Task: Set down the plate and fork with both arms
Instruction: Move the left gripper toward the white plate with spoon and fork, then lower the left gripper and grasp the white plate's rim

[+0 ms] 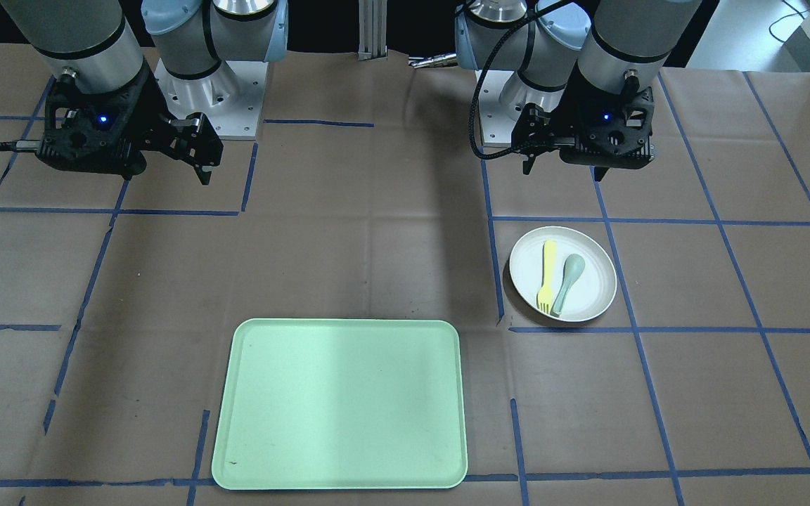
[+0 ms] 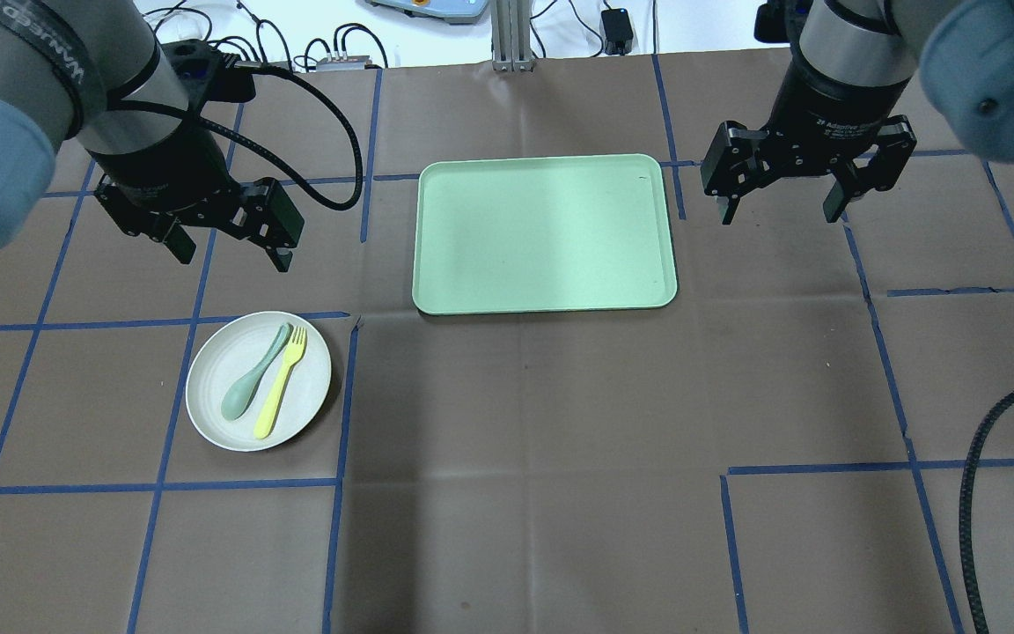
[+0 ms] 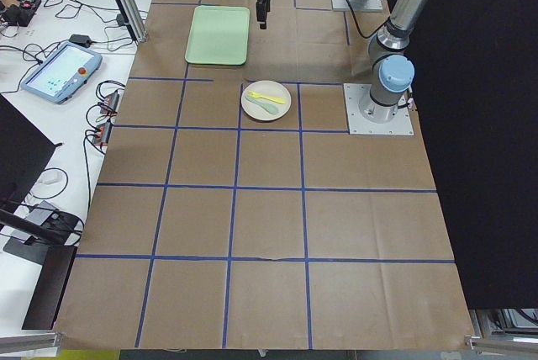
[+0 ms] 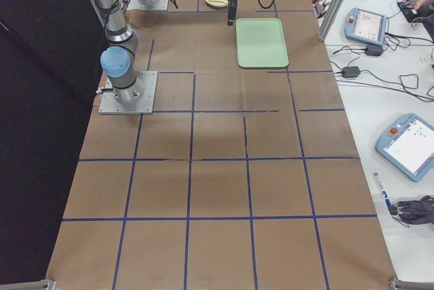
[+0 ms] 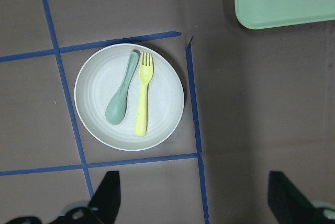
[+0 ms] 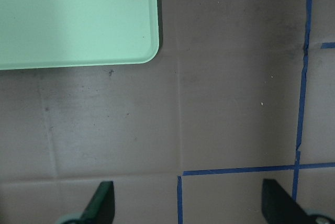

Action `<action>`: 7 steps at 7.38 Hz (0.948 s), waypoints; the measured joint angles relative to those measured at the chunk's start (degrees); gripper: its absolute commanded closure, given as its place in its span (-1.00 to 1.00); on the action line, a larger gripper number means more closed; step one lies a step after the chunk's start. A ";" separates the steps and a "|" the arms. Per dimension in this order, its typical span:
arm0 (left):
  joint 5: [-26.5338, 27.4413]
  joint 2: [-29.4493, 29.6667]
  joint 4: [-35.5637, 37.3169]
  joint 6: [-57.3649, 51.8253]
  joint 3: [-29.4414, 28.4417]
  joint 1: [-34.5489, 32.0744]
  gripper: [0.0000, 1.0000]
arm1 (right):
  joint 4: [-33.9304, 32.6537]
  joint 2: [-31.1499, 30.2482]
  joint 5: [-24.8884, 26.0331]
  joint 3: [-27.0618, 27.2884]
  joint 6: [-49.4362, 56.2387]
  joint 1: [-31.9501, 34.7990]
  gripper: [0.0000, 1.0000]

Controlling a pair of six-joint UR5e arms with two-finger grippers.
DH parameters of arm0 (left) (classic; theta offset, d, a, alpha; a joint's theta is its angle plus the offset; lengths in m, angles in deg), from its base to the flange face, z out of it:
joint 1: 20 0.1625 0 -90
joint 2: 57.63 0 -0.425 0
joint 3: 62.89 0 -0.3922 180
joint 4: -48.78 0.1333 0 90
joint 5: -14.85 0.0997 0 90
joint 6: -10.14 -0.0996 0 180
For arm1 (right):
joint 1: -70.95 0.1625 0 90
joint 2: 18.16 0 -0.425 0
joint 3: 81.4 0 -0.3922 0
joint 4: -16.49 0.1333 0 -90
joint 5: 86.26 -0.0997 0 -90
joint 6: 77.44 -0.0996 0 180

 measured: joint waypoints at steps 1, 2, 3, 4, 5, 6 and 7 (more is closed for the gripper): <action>-0.02 -0.16 0.67 -0.56 0.37 0.10 -0.99 | 0.00 0.00 -0.02 0.00 0.00 -0.01 -1.00; -0.06 -0.32 1.29 -3.00 0.74 0.50 -0.99 | 0.00 0.00 -0.03 0.00 0.00 -0.02 -1.00; -0.10 -0.31 1.62 -8.18 1.17 1.52 -0.99 | 0.00 0.00 -0.01 0.00 0.00 -0.02 -1.00; -0.51 -0.28 1.81 -14.58 1.74 3.66 -0.99 | 0.00 0.00 -0.01 0.00 0.00 -0.03 -1.00; -1.56 -0.14 1.90 -20.62 2.55 6.70 -0.99 | 0.00 0.00 0.00 0.00 0.00 -0.04 -1.00; -2.67 0.13 1.96 -25.66 3.83 10.23 -0.99 | 0.00 0.00 -0.02 0.00 0.02 -0.05 -1.00; -3.22 0.46 1.99 -28.73 5.10 13.84 -0.99 | 0.00 0.00 -0.04 0.00 0.03 -0.06 -1.00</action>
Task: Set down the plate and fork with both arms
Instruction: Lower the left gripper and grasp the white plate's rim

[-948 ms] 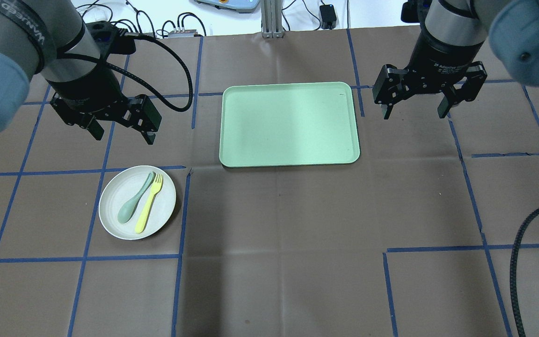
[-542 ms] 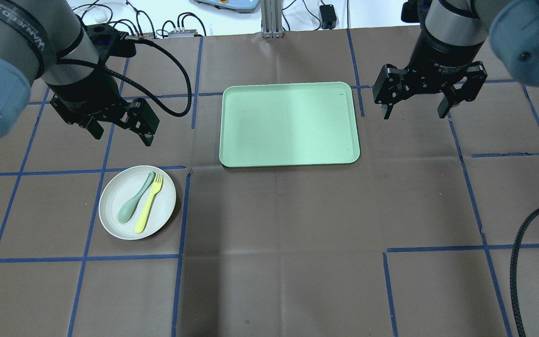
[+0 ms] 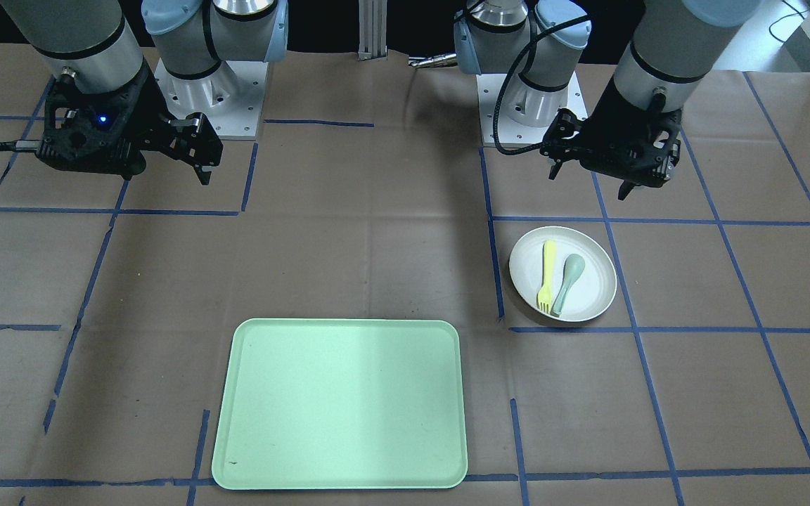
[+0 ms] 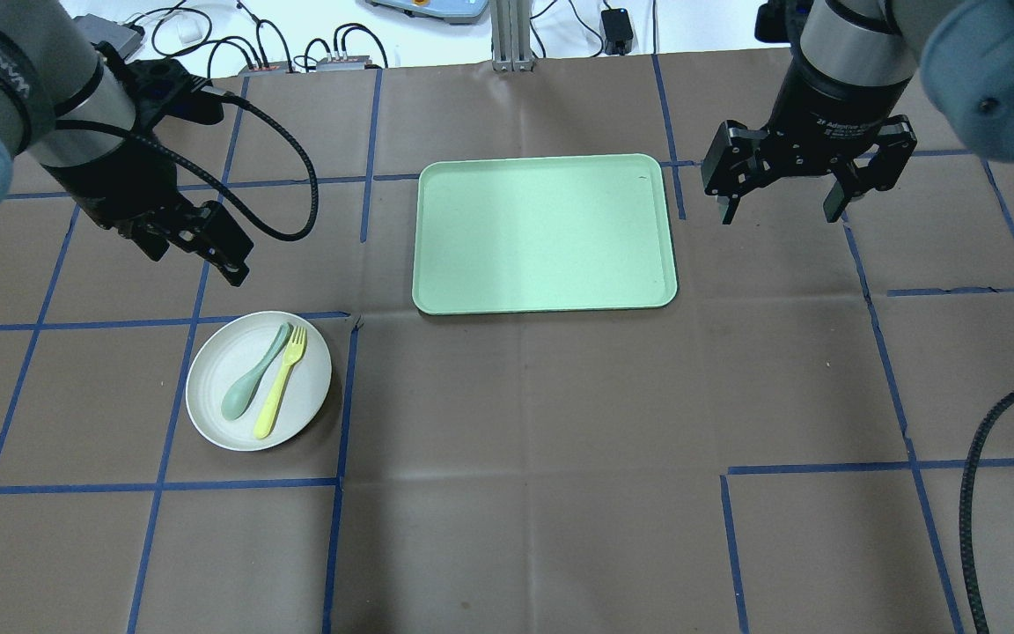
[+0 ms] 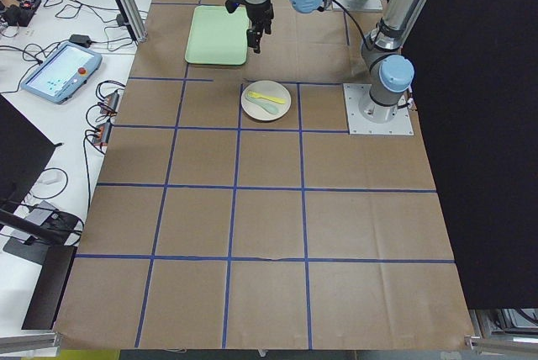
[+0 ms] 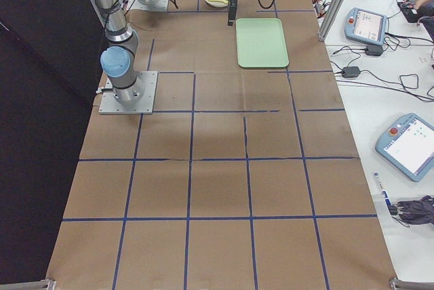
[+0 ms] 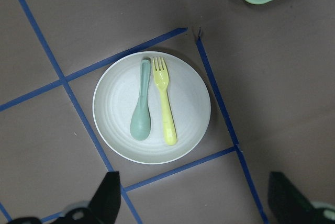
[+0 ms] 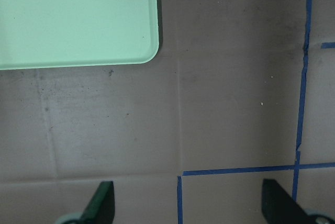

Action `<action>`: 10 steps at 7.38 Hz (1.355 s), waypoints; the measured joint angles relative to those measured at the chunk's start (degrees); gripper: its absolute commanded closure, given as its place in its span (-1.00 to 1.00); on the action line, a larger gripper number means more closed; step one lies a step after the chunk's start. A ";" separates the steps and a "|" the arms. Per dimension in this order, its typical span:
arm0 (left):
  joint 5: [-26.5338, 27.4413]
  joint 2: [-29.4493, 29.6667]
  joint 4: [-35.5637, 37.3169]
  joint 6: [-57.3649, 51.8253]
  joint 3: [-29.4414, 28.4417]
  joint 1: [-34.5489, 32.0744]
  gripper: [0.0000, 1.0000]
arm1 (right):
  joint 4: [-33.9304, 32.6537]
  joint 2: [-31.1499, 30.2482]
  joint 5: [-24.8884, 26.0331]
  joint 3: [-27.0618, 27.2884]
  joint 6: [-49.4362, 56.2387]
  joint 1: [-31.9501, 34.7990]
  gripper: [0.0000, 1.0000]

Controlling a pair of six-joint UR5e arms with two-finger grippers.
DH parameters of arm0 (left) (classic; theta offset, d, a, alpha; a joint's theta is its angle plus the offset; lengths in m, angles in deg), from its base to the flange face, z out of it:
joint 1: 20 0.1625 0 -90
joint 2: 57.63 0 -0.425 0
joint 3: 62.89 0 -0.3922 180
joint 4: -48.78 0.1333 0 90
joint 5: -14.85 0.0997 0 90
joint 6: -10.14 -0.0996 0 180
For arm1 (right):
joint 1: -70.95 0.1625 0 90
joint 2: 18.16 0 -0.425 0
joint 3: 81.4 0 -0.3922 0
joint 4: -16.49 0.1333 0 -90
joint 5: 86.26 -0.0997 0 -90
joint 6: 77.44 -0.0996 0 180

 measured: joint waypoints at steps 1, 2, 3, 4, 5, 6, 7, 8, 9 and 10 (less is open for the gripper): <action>-0.25 0.57 0.42 -3.21 1.00 3.08 -0.99 | 0.00 0.00 -0.01 0.00 -0.01 0.02 -1.00; -0.34 1.95 2.59 -7.63 1.92 4.96 -0.98 | 0.00 0.00 -0.01 0.00 -0.03 0.01 -1.00; -0.39 4.30 5.83 -12.06 2.71 6.04 -0.94 | 0.00 0.00 -0.01 0.00 -0.03 0.01 -1.00; -0.46 6.79 7.82 -15.92 3.22 7.27 -0.97 | 0.00 0.00 0.00 0.00 -0.02 -0.02 -1.00; -1.24 9.38 8.82 -19.24 3.52 8.98 -0.97 | 0.00 0.00 0.02 0.00 0.00 -0.02 -1.00; -2.77 12.22 9.43 -21.46 3.61 10.49 -0.93 | 0.00 0.00 0.01 0.00 -0.01 -0.01 -1.00; -3.78 14.75 9.77 -22.47 3.70 11.36 -0.88 | 0.00 0.00 0.00 0.00 -0.03 -0.01 -1.00; -4.43 16.85 9.94 -22.96 3.81 11.83 -0.88 | 0.00 0.00 -0.01 0.00 -0.03 0.01 -1.00; -4.82 18.69 10.02 -23.16 3.81 12.15 -0.83 | 0.00 0.00 -0.01 0.00 -0.03 0.01 -1.00; -5.20 20.56 10.15 -23.20 3.76 12.60 -0.83 | 0.00 0.00 -0.01 0.00 -0.04 0.02 -1.00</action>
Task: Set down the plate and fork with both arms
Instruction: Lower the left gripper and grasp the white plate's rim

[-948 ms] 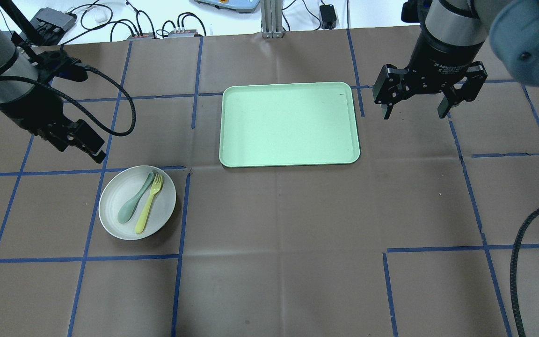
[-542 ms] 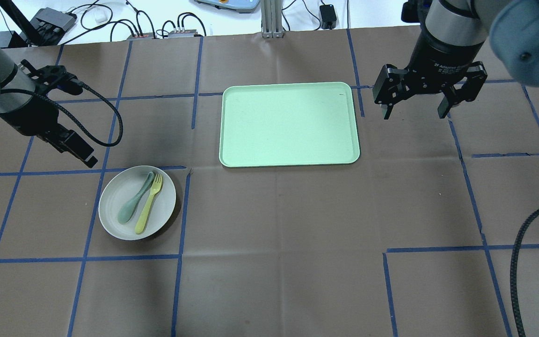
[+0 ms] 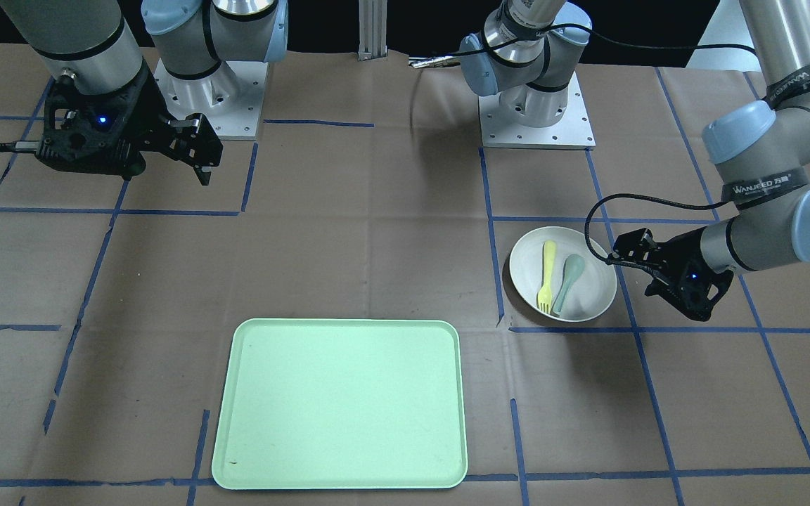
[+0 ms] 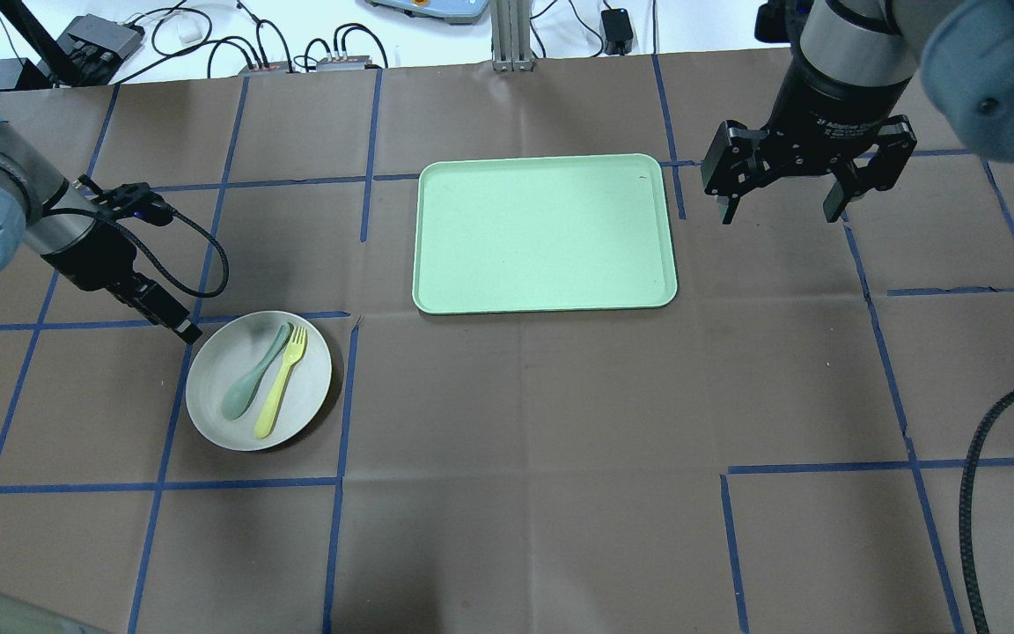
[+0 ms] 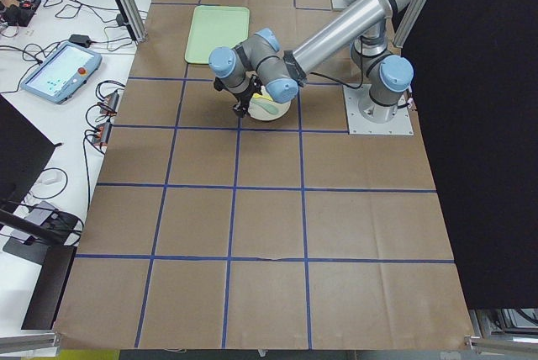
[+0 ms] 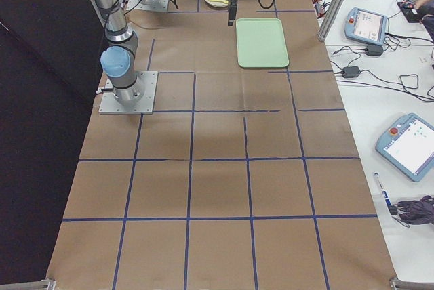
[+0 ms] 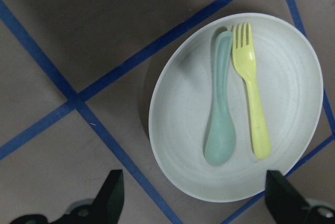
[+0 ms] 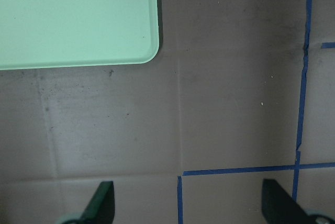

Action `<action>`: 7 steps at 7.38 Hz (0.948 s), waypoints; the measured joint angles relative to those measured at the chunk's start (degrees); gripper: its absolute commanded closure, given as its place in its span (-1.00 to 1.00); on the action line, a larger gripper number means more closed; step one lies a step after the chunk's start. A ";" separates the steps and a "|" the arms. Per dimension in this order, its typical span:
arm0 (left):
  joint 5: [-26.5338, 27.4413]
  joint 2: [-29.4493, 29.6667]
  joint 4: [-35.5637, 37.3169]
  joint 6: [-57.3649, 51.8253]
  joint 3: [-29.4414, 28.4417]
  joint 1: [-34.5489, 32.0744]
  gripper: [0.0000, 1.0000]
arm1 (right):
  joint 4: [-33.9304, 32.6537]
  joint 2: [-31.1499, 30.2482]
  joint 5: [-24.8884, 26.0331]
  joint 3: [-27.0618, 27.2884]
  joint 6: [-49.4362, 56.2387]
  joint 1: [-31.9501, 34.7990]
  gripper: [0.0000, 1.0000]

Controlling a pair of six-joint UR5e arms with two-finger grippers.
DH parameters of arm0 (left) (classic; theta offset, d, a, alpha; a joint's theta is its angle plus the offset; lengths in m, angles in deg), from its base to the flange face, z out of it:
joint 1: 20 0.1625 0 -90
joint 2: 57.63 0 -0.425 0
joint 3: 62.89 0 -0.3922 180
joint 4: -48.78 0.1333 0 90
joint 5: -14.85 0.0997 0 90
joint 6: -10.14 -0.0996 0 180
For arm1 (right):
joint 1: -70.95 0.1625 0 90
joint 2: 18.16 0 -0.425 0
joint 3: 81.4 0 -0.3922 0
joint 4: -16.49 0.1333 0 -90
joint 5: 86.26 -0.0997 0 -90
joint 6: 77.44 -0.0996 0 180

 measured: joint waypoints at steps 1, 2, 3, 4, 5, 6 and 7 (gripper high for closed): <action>-0.71 1.79 0.19 -0.08 -0.11 0.52 -0.85 | 0.00 0.00 0.00 0.00 0.00 -0.01 -1.00; -1.39 3.30 0.32 -0.10 -0.32 0.85 -0.86 | 0.00 0.00 0.00 0.00 0.00 -0.02 -1.00; -1.72 4.64 0.38 0.01 -0.65 0.99 -0.83 | 0.00 0.00 0.00 0.00 0.02 0.00 -1.00; -1.85 5.78 0.45 0.21 -0.94 1.03 -0.45 | 0.00 0.00 0.02 0.00 0.06 -0.01 -1.00; -1.91 6.59 0.55 0.47 -1.10 1.05 -0.09 | 0.00 0.00 0.04 0.00 0.06 0.00 -1.00; -1.92 7.04 0.62 0.61 -1.18 1.06 0.30 | 0.00 0.00 0.04 0.00 0.03 -0.01 -1.00; -1.91 7.28 0.66 0.68 -1.23 1.06 0.48 | 0.00 0.00 0.06 0.00 0.01 -0.03 -1.00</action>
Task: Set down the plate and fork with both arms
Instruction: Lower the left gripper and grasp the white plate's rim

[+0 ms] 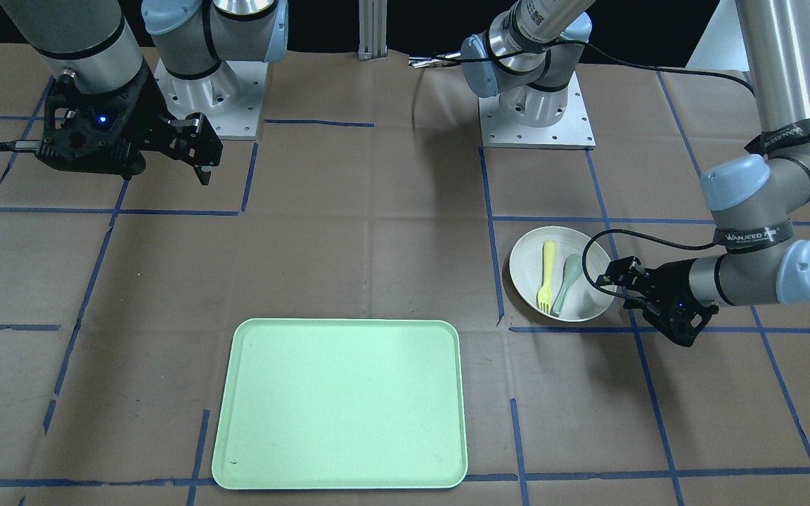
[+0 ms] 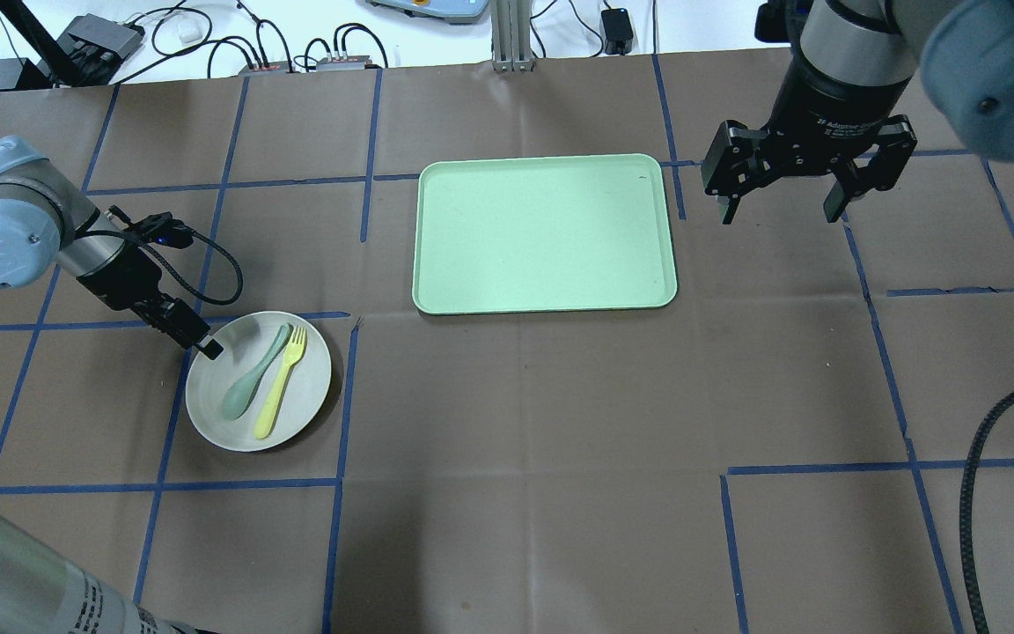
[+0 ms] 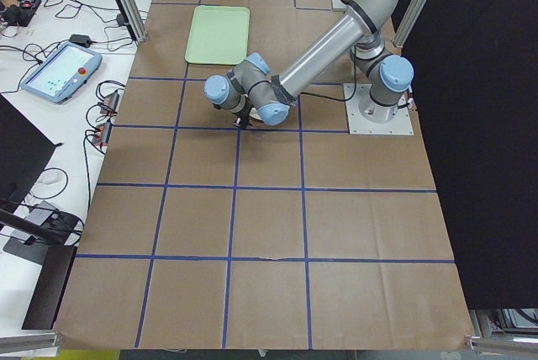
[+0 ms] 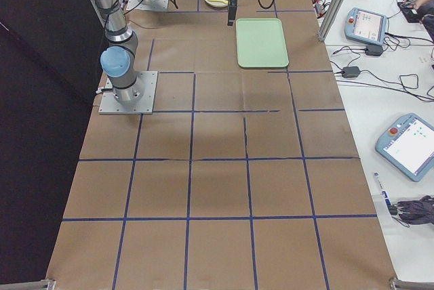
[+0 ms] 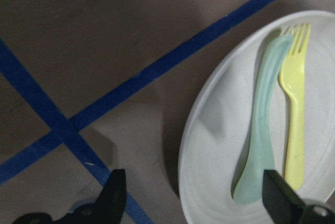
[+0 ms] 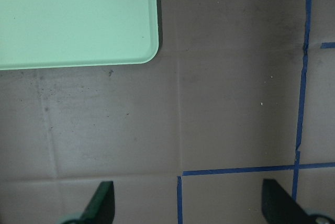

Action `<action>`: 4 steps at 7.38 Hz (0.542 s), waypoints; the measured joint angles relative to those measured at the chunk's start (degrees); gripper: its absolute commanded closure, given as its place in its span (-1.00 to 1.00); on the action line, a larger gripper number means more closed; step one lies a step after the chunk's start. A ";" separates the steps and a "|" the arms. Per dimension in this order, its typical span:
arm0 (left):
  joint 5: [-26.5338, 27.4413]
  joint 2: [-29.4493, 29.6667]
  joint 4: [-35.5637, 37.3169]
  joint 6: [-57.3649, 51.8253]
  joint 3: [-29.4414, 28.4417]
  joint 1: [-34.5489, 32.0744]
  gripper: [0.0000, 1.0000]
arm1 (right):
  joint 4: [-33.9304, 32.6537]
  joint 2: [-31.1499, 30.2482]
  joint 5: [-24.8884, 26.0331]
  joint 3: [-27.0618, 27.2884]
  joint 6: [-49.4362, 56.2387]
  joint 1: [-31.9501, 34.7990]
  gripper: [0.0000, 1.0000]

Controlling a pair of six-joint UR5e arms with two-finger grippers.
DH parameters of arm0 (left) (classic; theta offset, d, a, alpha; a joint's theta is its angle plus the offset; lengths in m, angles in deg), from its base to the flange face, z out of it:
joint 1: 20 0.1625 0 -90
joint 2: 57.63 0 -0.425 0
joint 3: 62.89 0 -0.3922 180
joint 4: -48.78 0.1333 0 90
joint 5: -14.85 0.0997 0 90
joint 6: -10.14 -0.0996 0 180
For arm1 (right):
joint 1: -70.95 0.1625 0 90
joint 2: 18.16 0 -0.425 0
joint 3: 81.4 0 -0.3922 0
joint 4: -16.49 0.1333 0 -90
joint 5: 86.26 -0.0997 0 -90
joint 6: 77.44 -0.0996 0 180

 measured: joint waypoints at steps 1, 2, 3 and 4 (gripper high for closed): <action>-0.02 0.15 0.01 0.06 0.00 0.00 0.49 | 0.00 0.00 0.02 0.00 -0.01 0.00 -1.00; -0.04 0.23 0.02 0.08 0.04 0.00 0.54 | 0.00 0.00 0.02 0.00 0.01 0.00 -1.00; -0.07 0.28 0.00 0.18 0.08 0.00 0.62 | 0.00 0.00 0.02 0.00 0.02 0.02 -1.00; -0.18 0.31 -0.04 0.43 0.13 0.00 0.79 | 0.00 0.00 0.02 0.00 0.03 0.02 -1.00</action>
